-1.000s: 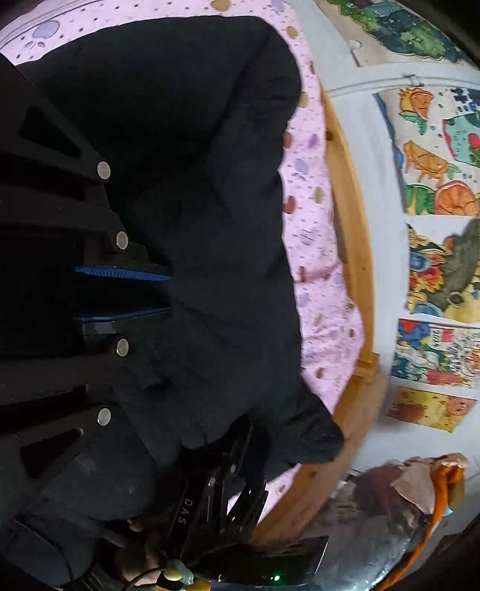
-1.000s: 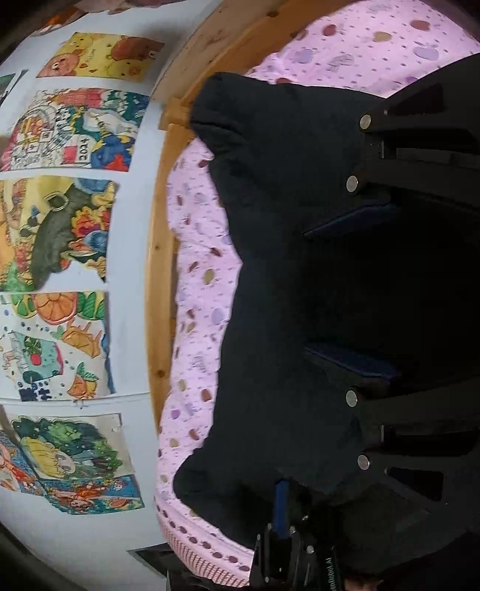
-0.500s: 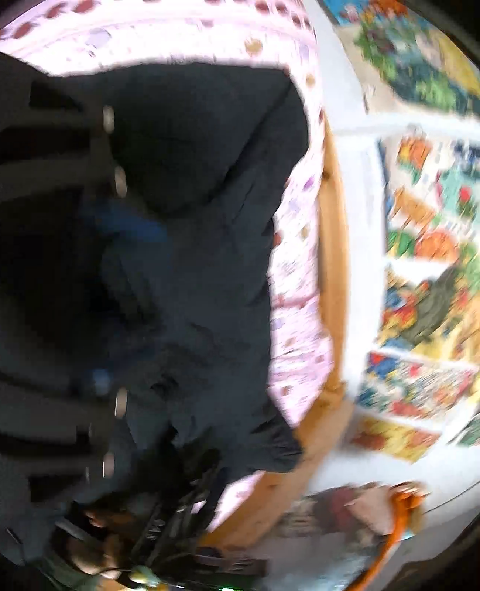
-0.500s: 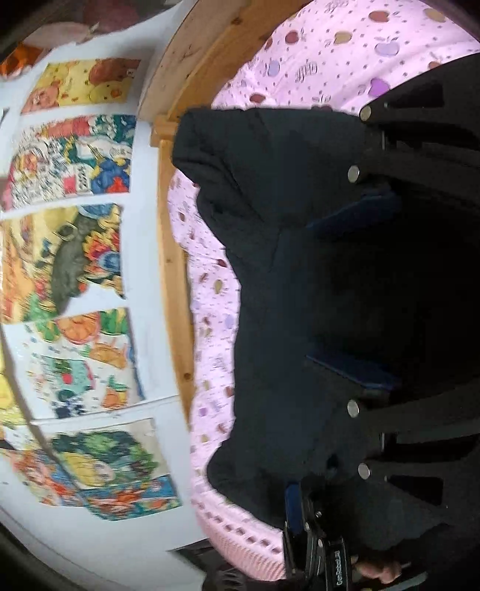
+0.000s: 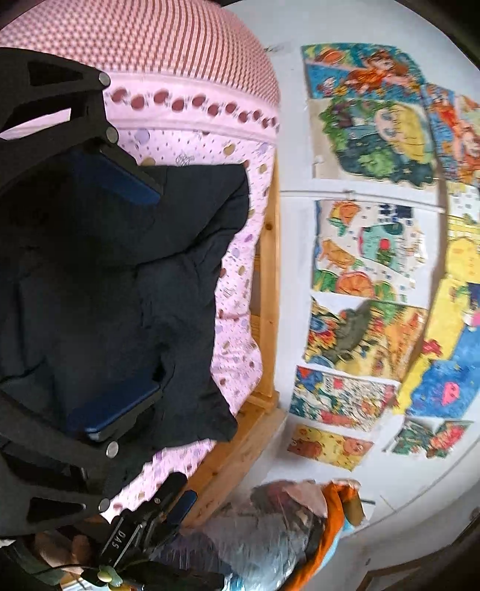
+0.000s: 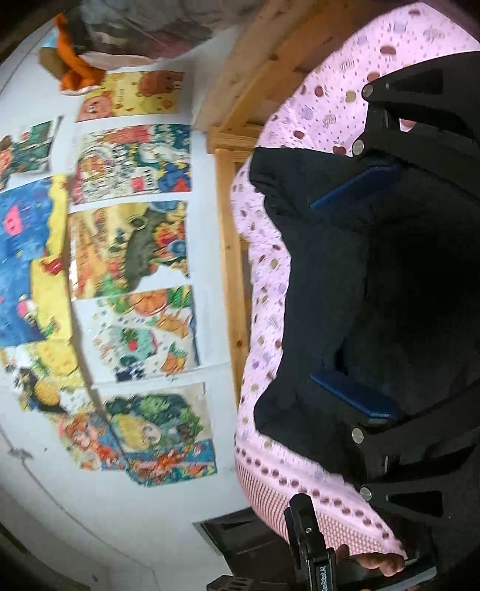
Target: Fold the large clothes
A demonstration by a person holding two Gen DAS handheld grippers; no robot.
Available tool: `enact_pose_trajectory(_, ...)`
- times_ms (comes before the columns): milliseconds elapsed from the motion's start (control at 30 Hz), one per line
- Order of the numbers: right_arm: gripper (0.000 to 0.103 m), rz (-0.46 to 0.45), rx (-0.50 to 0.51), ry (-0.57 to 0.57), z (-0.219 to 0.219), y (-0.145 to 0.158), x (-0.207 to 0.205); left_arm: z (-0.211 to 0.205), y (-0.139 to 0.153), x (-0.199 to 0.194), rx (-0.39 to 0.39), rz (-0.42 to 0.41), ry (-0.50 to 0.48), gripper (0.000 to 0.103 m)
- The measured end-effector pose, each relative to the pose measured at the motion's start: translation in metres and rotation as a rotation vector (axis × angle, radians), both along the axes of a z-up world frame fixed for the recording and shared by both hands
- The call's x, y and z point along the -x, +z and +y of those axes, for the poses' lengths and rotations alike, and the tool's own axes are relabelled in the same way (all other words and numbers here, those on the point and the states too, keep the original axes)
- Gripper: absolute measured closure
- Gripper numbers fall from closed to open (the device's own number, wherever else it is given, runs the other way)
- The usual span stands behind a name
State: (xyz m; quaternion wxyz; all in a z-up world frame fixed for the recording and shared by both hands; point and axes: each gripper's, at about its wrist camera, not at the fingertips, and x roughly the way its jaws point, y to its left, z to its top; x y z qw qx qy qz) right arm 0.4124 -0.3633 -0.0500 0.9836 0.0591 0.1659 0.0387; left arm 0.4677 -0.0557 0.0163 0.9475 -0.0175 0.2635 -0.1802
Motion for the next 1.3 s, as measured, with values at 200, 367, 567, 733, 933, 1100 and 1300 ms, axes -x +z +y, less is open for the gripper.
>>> enact_pose_trajectory(200,0.008,-0.043,0.041,0.018,0.012,0.033,0.059,0.016,0.034,0.064,0.012,-0.083,0.001,0.000)
enact_pose_trajectory(367,0.003,-0.079,0.067,0.004,0.017,0.051,0.107,0.030,0.054,0.106,0.027,-0.159,0.030,0.000)
enact_pose_trajectory(567,0.002,-0.113,0.084,0.009,0.020,0.064,0.156,0.035,0.067,0.150,0.010,-0.224,0.022,0.000)
enact_pose_trajectory(733,0.002,-0.124,0.085,0.023,0.021,0.066,0.185,0.031,0.070,0.186,-0.014,-0.249,-0.009,0.000)
enact_pose_trajectory(933,0.002,-0.127,0.078,0.038,0.020,0.062,0.212,0.024,0.063,0.223,-0.051,-0.267,-0.039,0.000)
enact_pose_trajectory(1100,0.002,-0.125,0.080,0.048,0.020,0.053,0.231,0.024,0.054,0.243,-0.054,-0.243,-0.043,0.000)
enact_pose_trajectory(1300,0.002,-0.129,0.101,0.053,0.023,0.044,0.249,0.023,0.042,0.253,-0.057,-0.196,-0.061,0.000)
